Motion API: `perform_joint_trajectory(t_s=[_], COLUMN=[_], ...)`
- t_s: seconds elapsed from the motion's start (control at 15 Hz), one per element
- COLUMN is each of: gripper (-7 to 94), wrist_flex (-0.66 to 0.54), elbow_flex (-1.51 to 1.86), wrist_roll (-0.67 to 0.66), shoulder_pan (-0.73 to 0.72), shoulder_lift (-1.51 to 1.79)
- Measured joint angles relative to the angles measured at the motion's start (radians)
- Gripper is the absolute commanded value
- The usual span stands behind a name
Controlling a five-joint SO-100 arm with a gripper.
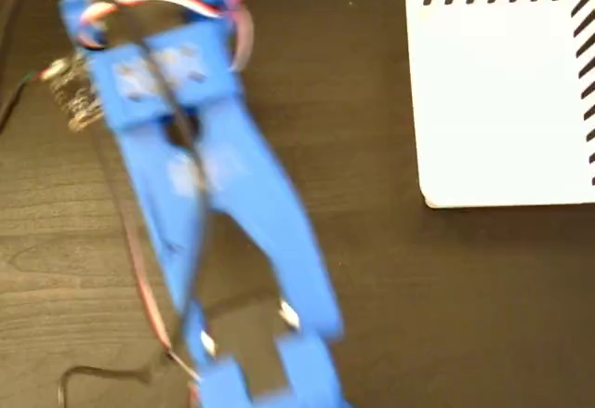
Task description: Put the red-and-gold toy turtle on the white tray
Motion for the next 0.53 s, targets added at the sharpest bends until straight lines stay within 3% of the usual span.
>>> perform_joint_trajectory(t_s=[0.33, 0.53], gripper=[0, 0], wrist_flex=[0.091, 0.089], elbow_flex=[0.002, 0.0], wrist_roll=[0.006, 0.043], shoulder_pan=[0.215, 0.417], shoulder_lift=[0.225, 0.229])
